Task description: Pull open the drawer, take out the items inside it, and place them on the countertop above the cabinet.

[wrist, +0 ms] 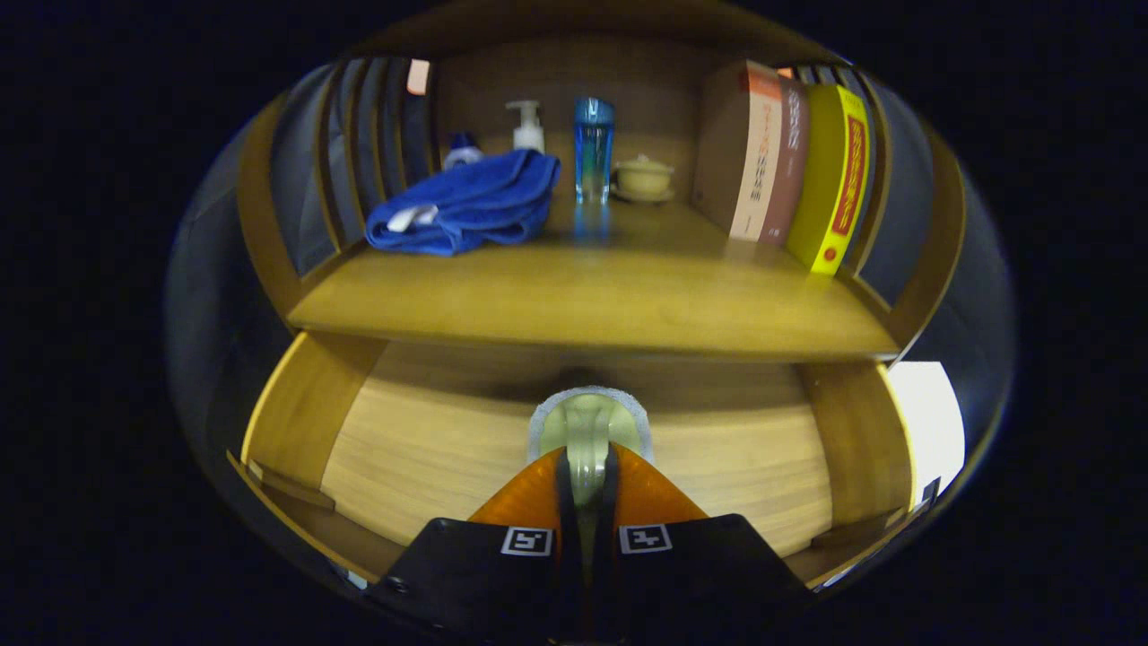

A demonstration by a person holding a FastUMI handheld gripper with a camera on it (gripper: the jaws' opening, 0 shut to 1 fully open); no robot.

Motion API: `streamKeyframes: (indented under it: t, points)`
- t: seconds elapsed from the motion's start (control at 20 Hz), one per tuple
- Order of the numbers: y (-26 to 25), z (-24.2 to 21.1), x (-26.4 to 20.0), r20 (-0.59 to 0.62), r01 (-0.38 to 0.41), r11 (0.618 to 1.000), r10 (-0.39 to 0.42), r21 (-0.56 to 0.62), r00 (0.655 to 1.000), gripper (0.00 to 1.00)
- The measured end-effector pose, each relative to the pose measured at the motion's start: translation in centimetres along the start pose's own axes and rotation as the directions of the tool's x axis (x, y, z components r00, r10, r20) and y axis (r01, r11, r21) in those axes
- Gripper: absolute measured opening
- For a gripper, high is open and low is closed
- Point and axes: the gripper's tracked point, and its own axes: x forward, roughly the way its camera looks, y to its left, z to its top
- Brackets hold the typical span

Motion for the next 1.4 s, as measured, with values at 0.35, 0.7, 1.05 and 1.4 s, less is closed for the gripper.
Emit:
streamKeyframes:
  t: [0.35, 0.7, 1.05, 1.4]
  points:
    - [0.8, 9.4, -6.7, 0.264, -0.026, 1.0, 0.029, -0.016, 0.964, 0.13]
    - [-0.4, 18.2, -1.8, 0.226, 0.028, 0.999, -0.021, -0.027, 0.974, 0.13]
    - [-1.1, 17.8, 5.8, 0.077, 0.074, 0.997, -0.074, 0.008, 0.994, 0.13]
    - [-1.9, 16.2, 9.5, -0.058, 0.088, 0.996, -0.088, 0.004, 0.994, 0.14]
